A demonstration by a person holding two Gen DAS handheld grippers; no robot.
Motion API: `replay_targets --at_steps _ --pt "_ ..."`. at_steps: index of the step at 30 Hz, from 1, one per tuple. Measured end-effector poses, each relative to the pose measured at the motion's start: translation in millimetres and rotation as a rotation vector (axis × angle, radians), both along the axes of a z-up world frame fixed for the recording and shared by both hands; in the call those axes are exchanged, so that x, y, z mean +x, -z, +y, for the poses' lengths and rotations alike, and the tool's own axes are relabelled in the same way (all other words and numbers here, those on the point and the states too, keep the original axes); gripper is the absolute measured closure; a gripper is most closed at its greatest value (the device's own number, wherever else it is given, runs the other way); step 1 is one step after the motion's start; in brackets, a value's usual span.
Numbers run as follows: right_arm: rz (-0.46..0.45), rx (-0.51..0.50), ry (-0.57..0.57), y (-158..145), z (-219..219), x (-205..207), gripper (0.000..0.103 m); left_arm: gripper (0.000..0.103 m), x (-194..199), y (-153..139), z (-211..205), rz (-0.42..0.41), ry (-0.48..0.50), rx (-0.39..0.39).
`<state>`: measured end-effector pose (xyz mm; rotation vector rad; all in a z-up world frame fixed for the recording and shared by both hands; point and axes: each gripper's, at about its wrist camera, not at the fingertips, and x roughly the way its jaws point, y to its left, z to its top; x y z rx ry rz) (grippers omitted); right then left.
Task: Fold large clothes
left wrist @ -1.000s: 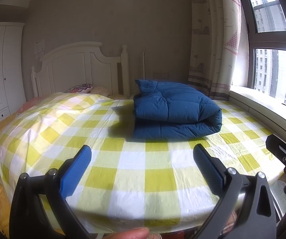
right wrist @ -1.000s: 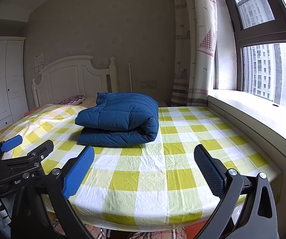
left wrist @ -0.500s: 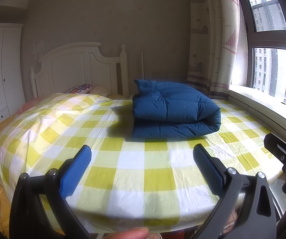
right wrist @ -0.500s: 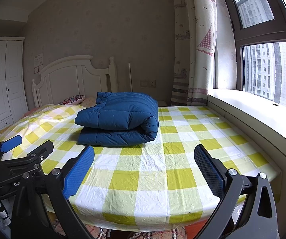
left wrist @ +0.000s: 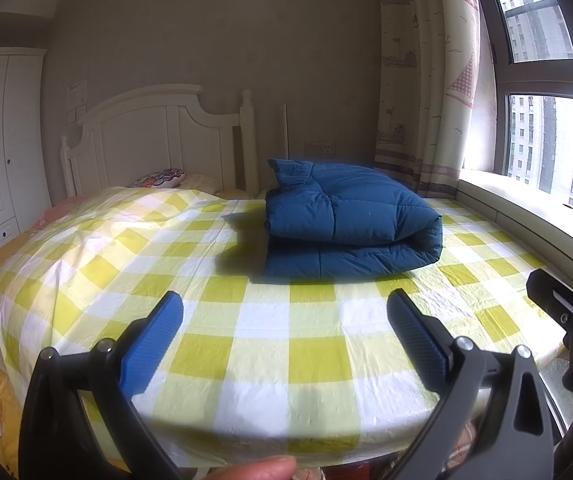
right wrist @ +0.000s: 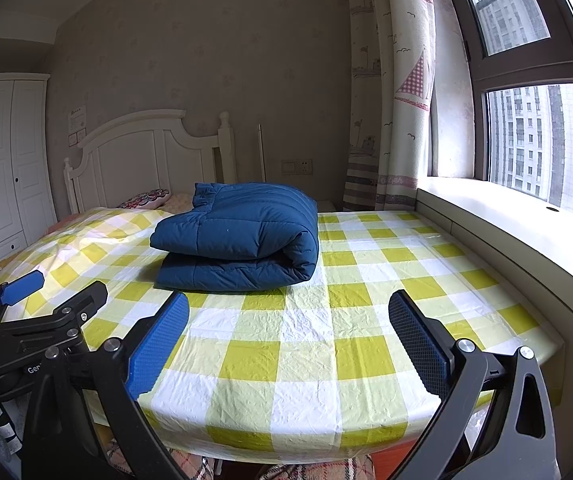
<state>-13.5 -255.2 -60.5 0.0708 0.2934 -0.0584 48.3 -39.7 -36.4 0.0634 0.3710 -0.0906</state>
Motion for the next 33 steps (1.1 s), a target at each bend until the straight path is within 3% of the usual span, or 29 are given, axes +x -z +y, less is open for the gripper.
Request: replay_targets --at_steps 33 --pt "0.019 0.005 -0.001 10 7 1 0.005 0.002 -1 2 3 0.005 0.025 -0.005"
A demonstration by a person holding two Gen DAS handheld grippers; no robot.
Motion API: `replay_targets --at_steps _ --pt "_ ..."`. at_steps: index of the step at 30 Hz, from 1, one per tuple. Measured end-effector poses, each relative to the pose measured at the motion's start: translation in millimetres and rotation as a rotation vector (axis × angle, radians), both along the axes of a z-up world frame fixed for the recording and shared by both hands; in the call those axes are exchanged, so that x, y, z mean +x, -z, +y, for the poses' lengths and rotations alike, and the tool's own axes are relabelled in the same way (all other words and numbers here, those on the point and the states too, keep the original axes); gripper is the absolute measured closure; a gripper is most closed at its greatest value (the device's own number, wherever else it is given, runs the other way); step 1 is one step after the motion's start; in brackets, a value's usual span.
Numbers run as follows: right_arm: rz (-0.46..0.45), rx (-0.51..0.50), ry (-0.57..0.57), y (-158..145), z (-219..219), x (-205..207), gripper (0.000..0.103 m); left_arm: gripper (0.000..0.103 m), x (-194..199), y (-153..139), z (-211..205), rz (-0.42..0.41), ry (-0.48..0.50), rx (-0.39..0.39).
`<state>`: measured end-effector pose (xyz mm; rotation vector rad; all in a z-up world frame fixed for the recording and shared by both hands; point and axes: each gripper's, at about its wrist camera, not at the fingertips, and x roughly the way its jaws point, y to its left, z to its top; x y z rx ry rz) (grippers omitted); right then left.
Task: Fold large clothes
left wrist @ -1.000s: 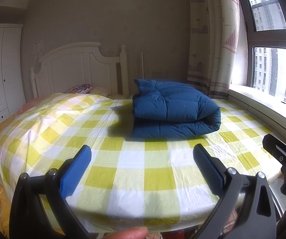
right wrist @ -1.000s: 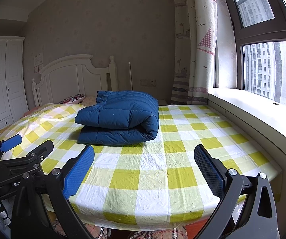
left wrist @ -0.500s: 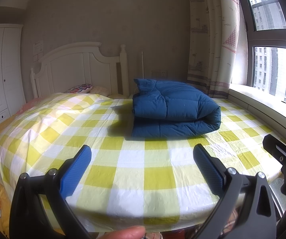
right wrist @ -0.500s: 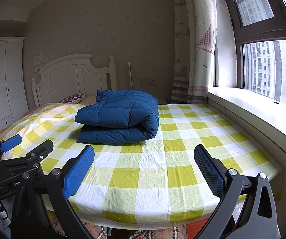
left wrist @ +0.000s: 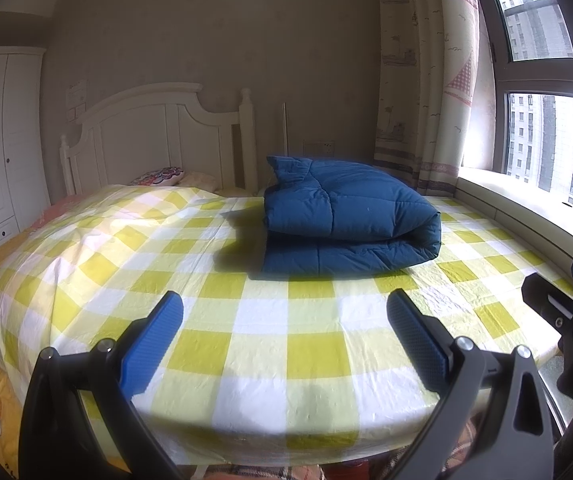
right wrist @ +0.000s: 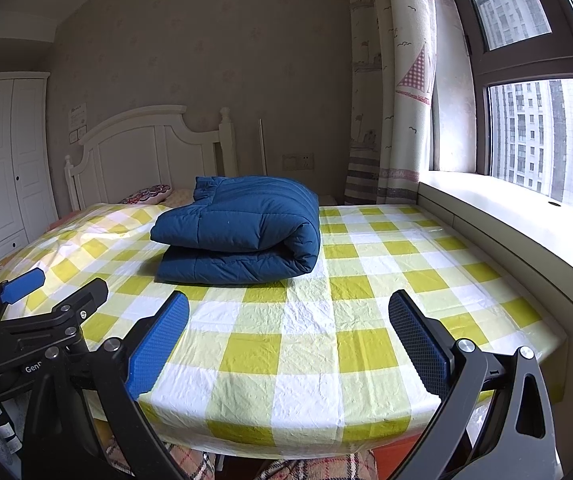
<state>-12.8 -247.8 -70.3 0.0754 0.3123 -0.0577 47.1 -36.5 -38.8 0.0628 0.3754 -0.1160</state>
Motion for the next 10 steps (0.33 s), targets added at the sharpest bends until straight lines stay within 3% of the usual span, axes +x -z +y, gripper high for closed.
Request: replay_targets --at_steps 3,5,8,10 --pt "0.008 0.001 -0.003 0 1 3 0.005 0.002 -2 3 -1 0.002 0.022 0.005" --pt "0.011 0.01 -0.012 -1 -3 7 0.005 0.002 8 5 2 0.046 0.049 0.0" --pt "0.044 0.002 -0.019 -12 -28 28 0.005 0.002 48 13 15 0.2 0.071 0.045" --pt "0.08 0.016 0.027 -27 -69 52 0.005 0.002 92 20 38 0.332 0.081 0.051"
